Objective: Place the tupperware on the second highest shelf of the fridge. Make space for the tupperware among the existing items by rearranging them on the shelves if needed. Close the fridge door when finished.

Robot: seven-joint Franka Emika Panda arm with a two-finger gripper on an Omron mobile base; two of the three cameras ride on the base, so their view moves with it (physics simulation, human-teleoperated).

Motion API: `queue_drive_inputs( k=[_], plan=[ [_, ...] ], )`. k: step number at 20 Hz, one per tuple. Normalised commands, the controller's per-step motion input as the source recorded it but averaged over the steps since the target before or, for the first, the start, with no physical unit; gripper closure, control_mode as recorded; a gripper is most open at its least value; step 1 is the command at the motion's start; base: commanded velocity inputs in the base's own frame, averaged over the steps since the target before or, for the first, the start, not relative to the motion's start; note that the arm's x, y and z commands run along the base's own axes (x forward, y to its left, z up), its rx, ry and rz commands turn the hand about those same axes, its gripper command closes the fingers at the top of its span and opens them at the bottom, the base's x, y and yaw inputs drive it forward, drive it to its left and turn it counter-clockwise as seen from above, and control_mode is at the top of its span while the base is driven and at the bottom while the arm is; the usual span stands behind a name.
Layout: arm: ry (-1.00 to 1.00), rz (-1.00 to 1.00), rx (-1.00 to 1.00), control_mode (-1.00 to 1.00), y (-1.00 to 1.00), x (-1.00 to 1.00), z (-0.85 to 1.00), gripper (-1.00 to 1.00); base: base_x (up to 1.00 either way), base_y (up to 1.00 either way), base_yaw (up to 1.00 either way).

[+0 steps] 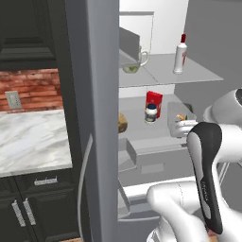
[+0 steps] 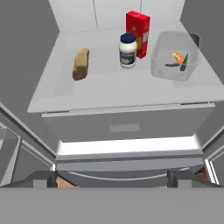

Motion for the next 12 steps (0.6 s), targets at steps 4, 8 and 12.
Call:
queue_drive_inputs(
  k=[4, 8, 12],
  plan=[
    [0.00, 0.00, 0.00, 1.00, 0.00, 0.00, 0.00, -1.00, -0.73, -0.28, 0.00],
    [0.00, 0.00, 0.00, 1.00, 0.00, 0.00, 0.00, -1.00, -0.64, -0.18, 0.00],
    [0.00, 0.00, 0.00, 1.00, 0.00, 0.00, 0.00, -1.00, -0.48, -0.23, 0.00]
  ],
)
